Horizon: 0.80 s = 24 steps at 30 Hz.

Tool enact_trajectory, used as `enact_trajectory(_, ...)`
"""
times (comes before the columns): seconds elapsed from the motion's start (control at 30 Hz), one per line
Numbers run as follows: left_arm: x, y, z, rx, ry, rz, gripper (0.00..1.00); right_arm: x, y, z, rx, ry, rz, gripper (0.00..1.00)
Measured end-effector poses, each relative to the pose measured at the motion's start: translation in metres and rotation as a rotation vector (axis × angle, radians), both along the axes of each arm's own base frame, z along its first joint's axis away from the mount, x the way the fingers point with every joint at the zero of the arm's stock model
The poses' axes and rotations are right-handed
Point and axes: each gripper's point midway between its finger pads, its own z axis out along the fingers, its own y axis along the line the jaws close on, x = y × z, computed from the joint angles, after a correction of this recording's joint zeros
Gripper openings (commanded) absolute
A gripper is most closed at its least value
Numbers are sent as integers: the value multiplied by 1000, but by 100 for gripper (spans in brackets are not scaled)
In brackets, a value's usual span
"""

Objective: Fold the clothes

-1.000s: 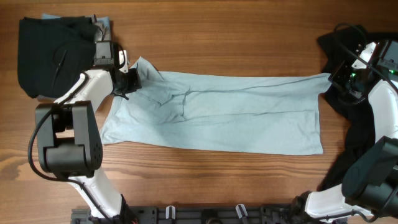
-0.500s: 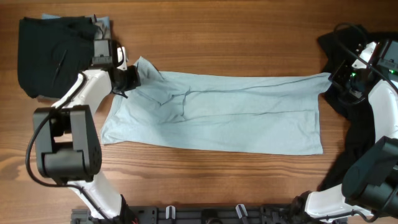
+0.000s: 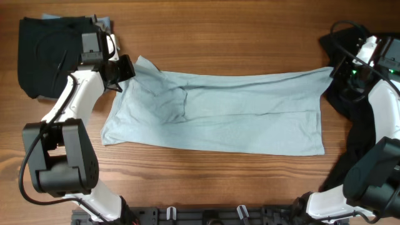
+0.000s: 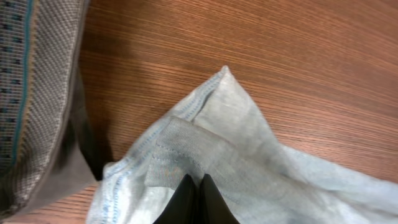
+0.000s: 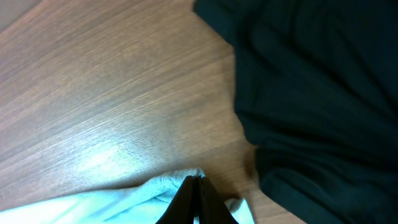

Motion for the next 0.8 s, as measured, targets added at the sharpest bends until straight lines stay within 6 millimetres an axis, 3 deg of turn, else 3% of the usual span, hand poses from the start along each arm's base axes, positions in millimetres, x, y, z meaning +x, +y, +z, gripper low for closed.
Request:
enact_trajectory(0.17, 0, -3, 0, -21, 2, 6, 4, 8, 12, -8, -12, 3, 52, 6)
enact_trajectory(0.37, 0, -5, 1, -35, 2, 0, 4, 11, 16, -28, -18, 36, 96, 20)
enact_trajectory(0.43, 0, -6, 1, -40, 1, -3, 4, 13, 15, -27, -26, 27, 103, 31)
enact_trajectory(0.67, 0, -8, 1, -51, 1, -9, 4, 16, 14, -29, -30, 21, 105, 40)
enact_trajectory(0.8, 0, -8, 7, -52, -11, -7, 4, 19, 13, -53, -11, 56, 100, 47)
